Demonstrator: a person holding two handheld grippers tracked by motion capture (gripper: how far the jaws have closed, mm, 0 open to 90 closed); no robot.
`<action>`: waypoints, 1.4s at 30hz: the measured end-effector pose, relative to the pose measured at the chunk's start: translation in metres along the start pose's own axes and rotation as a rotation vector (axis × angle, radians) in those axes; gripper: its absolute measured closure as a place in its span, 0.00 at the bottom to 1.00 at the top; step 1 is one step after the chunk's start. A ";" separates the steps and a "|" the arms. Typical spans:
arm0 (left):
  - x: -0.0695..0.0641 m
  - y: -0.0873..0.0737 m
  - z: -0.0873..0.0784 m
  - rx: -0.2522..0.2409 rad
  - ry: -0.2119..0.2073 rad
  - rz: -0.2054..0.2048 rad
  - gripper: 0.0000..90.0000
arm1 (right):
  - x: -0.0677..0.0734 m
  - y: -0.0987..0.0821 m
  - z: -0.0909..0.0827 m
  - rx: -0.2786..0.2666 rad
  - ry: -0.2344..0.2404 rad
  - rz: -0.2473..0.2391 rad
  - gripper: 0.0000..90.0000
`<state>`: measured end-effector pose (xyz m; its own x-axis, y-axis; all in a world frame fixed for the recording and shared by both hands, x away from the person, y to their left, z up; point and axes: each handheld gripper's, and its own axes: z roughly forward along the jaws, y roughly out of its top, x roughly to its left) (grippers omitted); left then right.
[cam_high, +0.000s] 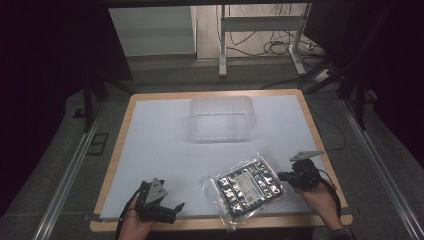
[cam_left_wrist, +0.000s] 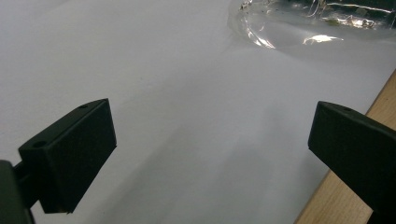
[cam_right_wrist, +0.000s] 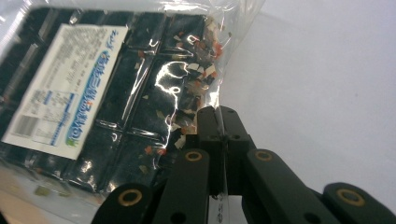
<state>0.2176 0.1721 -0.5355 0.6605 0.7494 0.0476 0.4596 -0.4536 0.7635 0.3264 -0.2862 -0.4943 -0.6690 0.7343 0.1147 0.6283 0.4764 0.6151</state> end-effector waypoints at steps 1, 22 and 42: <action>0.000 0.000 0.000 0.000 0.002 -0.001 0.01 | 0.001 0.001 -0.002 -0.009 0.001 -0.001 0.99; 0.002 0.001 -0.006 -0.048 0.012 -0.022 0.00 | 0.015 0.035 -0.050 -0.133 0.155 0.021 0.99; 0.003 0.002 -0.009 -0.089 -0.001 -0.046 0.00 | 0.041 0.079 -0.095 -0.184 0.221 -0.073 0.99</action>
<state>0.2150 0.1774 -0.5280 0.6408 0.7676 0.0109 0.4345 -0.3743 0.8192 0.3112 -0.2645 -0.3665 -0.7927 0.5687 0.2194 0.5062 0.4136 0.7567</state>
